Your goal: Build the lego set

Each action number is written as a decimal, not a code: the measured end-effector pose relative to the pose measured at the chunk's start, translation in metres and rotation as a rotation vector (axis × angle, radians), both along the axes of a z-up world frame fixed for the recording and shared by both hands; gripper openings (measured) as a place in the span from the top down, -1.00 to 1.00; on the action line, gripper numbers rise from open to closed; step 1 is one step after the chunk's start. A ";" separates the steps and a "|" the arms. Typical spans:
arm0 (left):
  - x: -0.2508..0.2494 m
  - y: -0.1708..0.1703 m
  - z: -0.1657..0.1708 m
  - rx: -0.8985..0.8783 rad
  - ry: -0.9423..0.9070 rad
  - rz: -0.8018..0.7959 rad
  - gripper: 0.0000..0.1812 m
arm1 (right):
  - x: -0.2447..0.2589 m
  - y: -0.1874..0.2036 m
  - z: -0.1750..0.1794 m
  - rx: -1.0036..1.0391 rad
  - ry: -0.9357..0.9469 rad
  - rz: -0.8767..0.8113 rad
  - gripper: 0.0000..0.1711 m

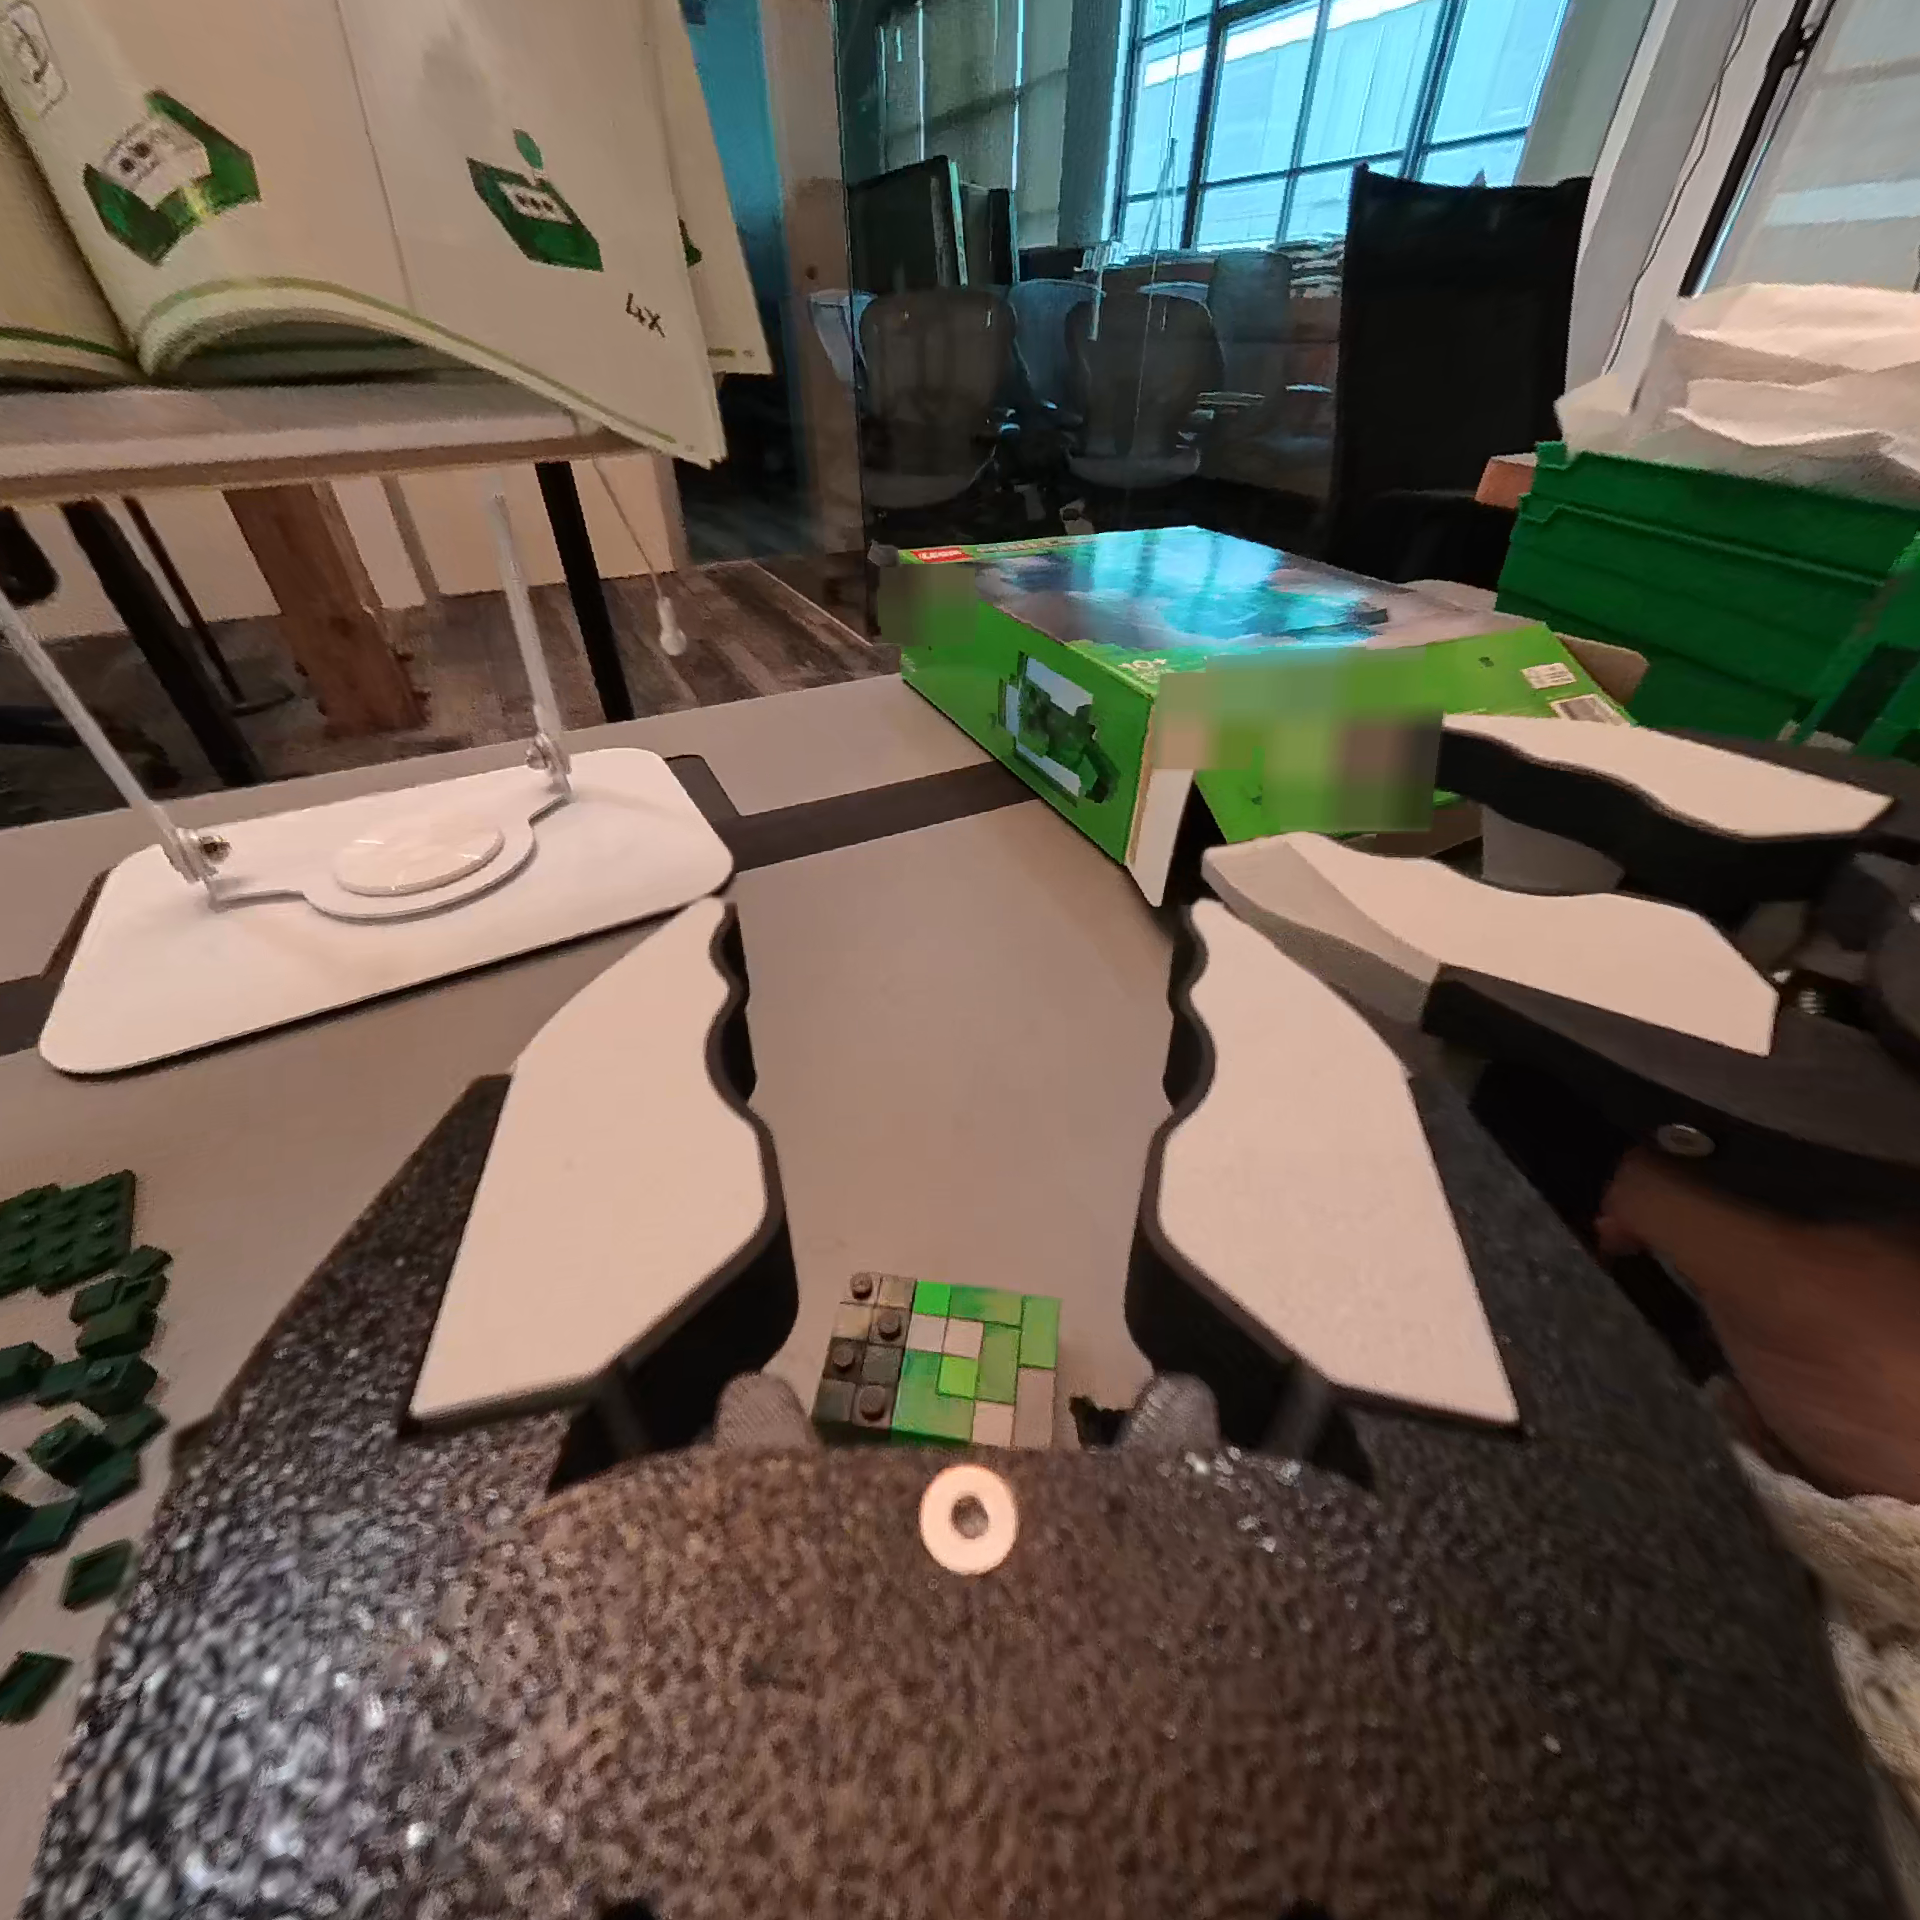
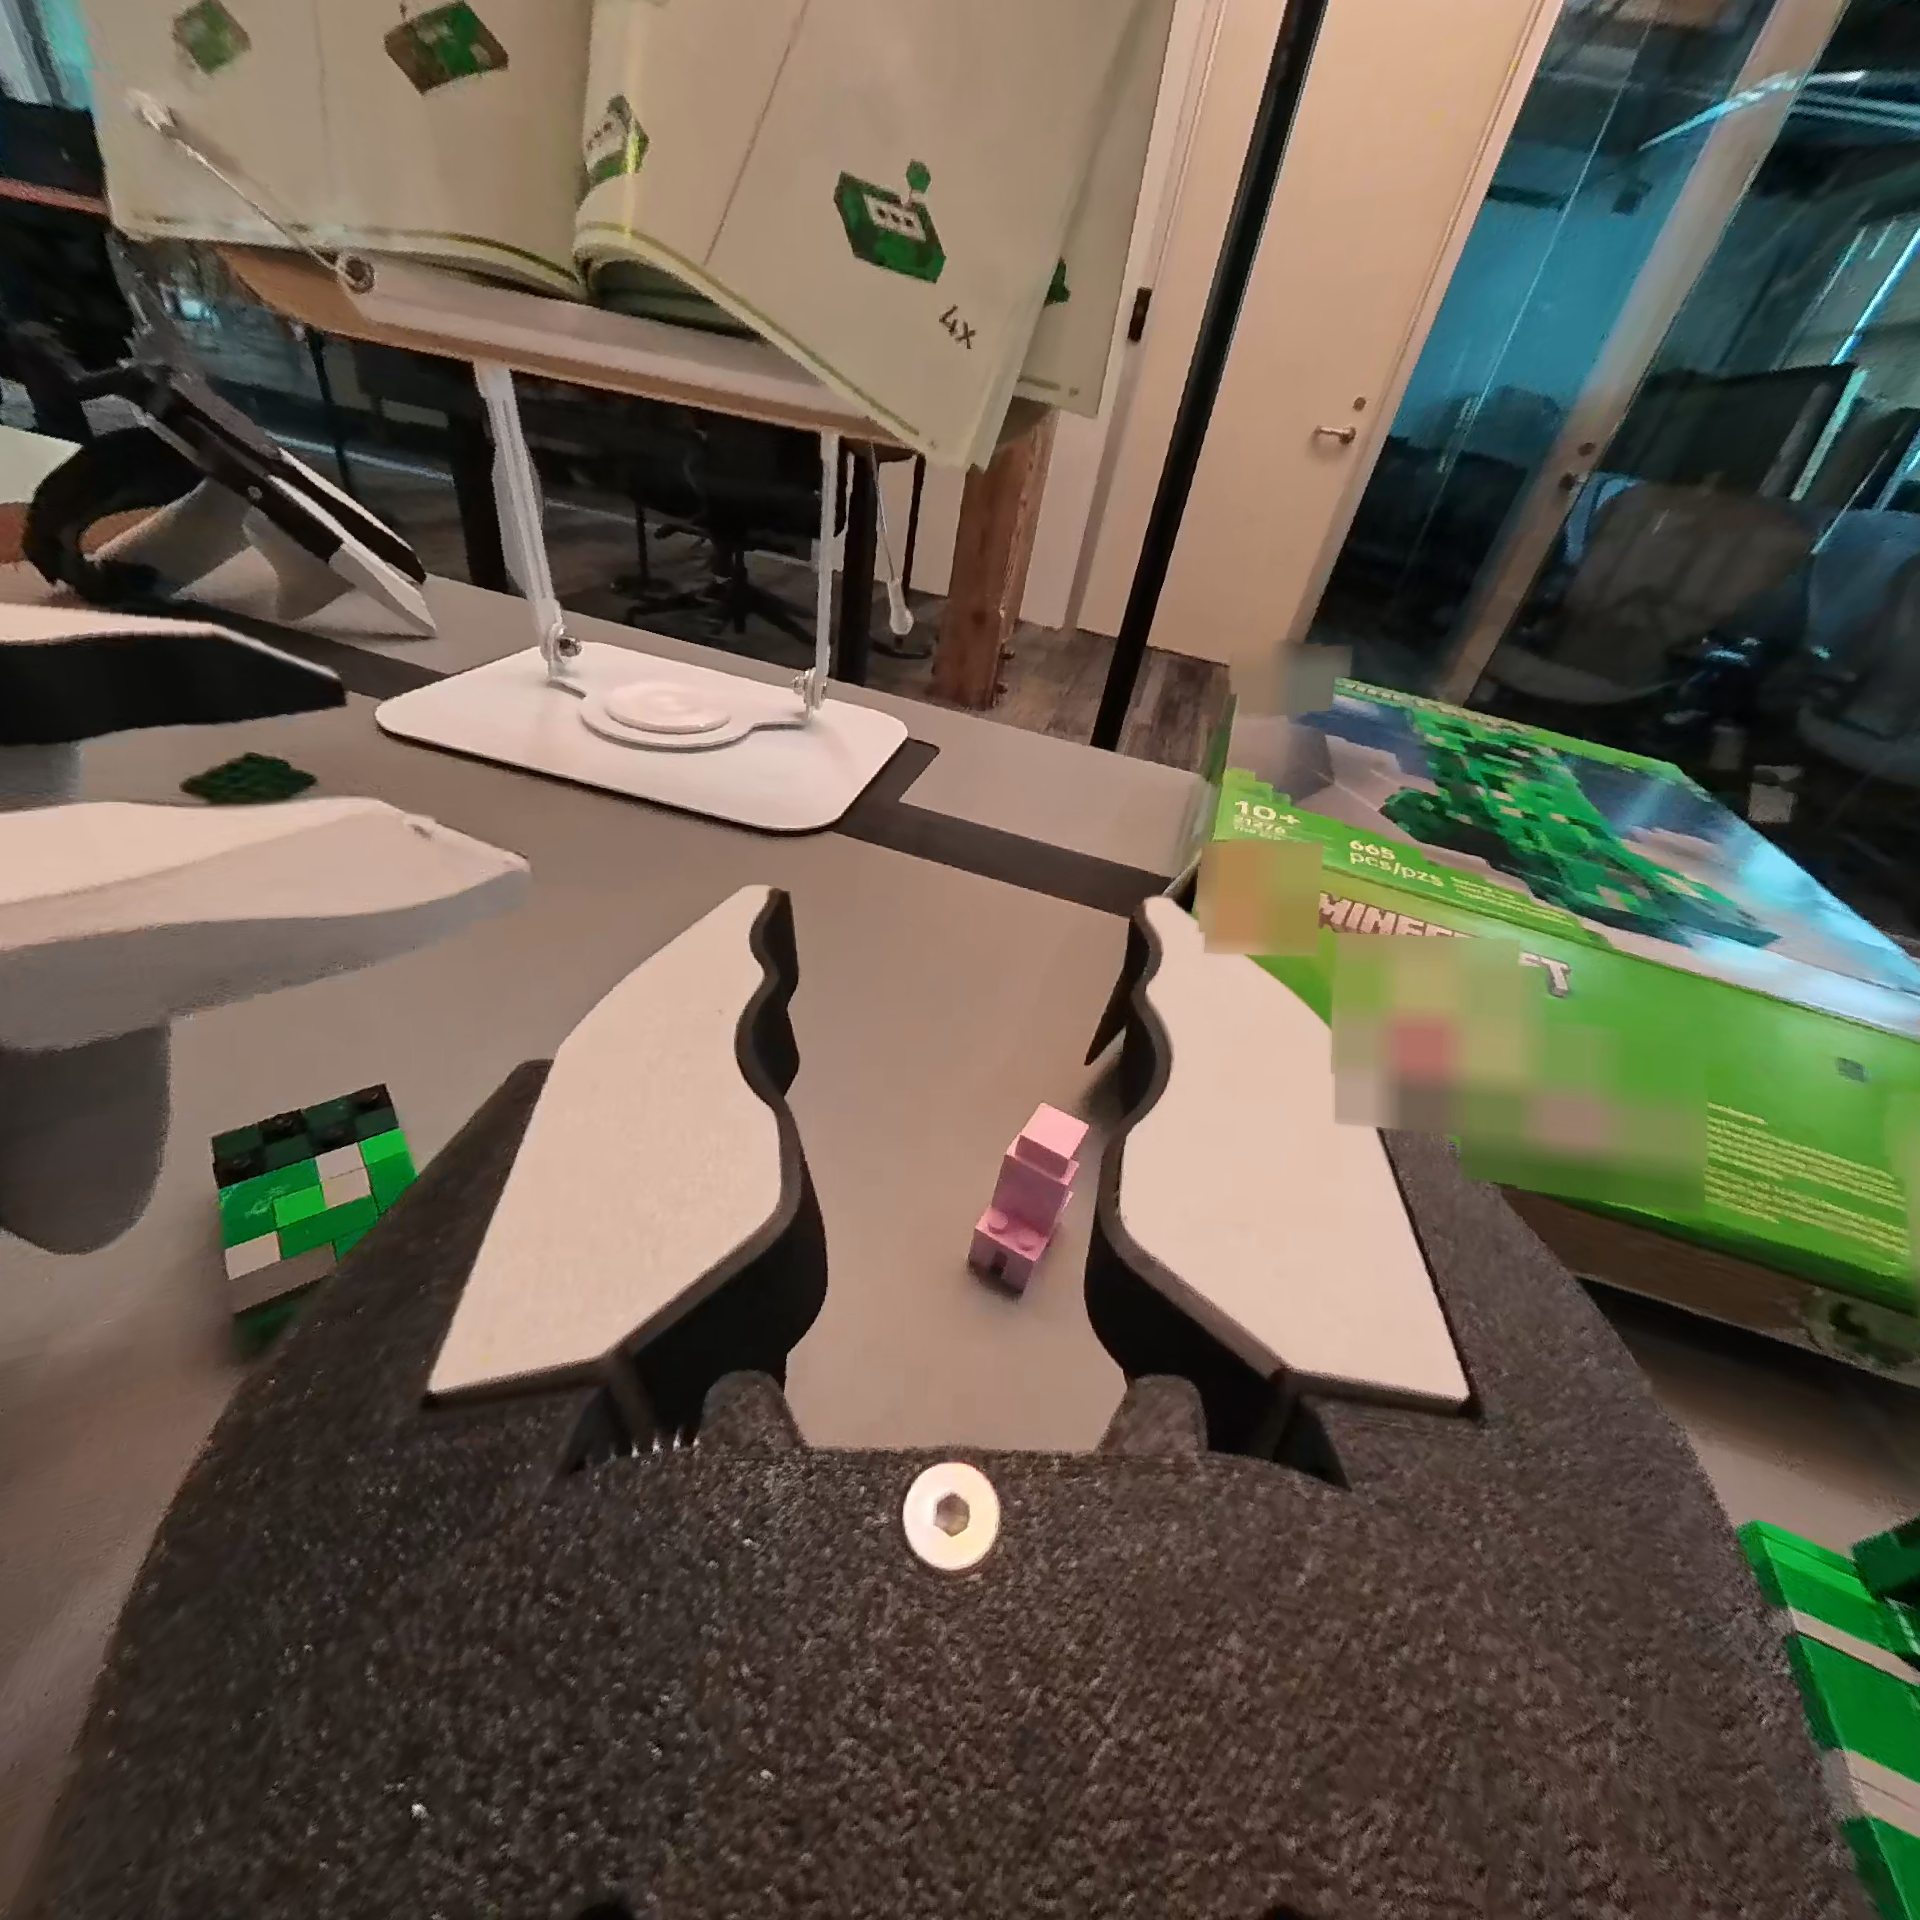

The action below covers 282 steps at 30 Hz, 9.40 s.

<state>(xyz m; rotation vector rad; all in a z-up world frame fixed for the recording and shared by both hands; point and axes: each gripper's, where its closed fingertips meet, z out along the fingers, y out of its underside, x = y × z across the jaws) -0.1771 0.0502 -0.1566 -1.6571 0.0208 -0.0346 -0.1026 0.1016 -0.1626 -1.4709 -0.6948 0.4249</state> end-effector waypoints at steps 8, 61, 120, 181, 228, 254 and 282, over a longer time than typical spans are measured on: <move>0.002 -0.005 0.008 0.079 0.088 -0.031 0.16 | 0.004 -0.040 0.029 0.056 0.184 0.137 0.39; 0.023 -0.048 0.083 0.377 0.225 -0.009 0.15 | 0.000 -0.047 0.017 0.107 0.081 0.165 0.48; -0.168 -0.195 -0.007 0.087 0.081 0.020 0.07 | -0.013 -0.135 0.014 -0.026 0.202 0.575 0.46; -0.150 -0.188 -0.018 0.002 0.165 -0.053 0.23 | -0.020 -0.144 0.009 0.006 0.126 0.613 0.53; -0.152 -0.191 -0.021 -0.017 0.187 -0.053 0.25 | -0.045 -0.368 -0.052 -0.185 -0.447 1.555 0.71; -0.153 -0.191 -0.020 -0.013 0.180 -0.050 0.25 | -0.043 -0.397 -0.097 -0.125 -0.833 1.577 0.90; -0.153 -0.190 -0.020 -0.010 0.182 -0.049 0.25 | -0.053 -0.362 -0.093 -0.161 -0.792 1.396 0.83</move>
